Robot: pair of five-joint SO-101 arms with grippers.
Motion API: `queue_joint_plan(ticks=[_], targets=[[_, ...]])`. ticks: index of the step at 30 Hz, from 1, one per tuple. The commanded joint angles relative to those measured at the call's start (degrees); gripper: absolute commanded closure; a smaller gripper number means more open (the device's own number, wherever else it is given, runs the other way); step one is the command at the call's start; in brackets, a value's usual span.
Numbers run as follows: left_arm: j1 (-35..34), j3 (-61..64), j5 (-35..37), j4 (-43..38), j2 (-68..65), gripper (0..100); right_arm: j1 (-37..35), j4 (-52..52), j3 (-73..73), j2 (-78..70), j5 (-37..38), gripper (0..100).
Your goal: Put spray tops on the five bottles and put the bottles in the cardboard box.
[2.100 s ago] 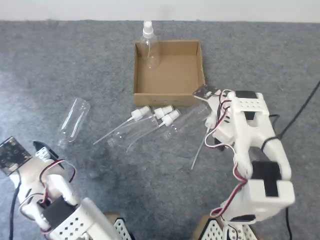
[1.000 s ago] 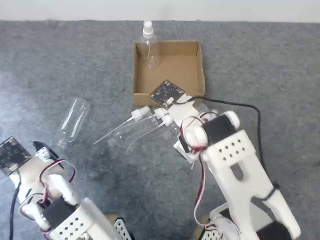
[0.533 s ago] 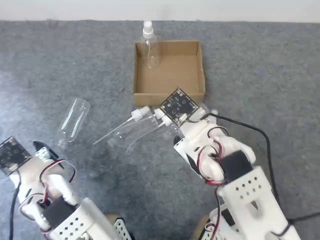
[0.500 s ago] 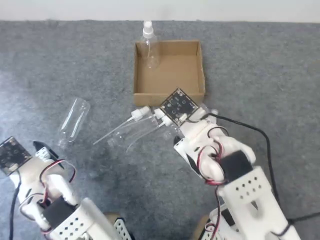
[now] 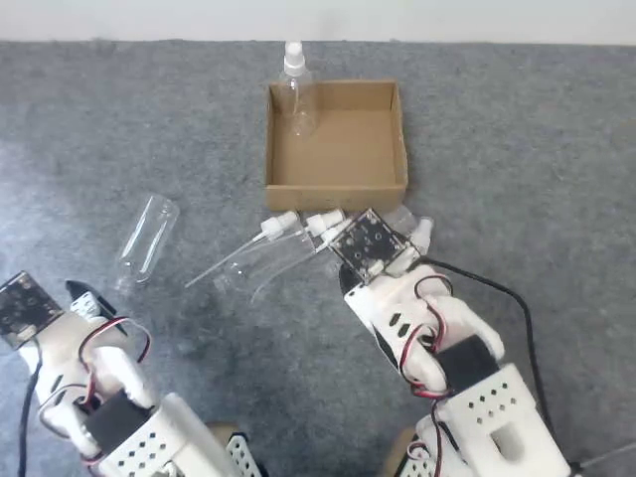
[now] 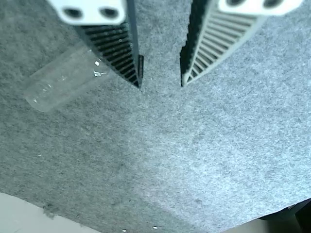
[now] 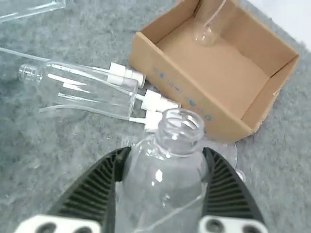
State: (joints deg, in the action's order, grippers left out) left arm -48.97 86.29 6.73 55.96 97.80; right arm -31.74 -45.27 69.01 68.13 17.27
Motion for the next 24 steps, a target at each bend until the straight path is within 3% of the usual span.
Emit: queue_joint_plan(ticks=[1,7,13,18,24], targets=[[0.3,-0.8,-0.8,-2.6,1.1,88,-0.2,2.3,1.3,5.1,-0.8,87.6],[0.6,-1.0,-0.8,-2.7,1.1,88,0.0,1.9,7.1,14.2,-0.7,87.6],[7.3,-2.9,-3.5,-5.6,1.1,88,6.9,1.8,11.7,25.5,-1.2,87.6],[12.4,-8.4,-7.8,-5.5,1.0,88,11.3,1.3,14.5,34.7,-5.9,87.4],[17.9,-12.3,-10.9,-5.5,0.6,88,14.5,-0.8,13.0,35.6,-6.3,87.6]])
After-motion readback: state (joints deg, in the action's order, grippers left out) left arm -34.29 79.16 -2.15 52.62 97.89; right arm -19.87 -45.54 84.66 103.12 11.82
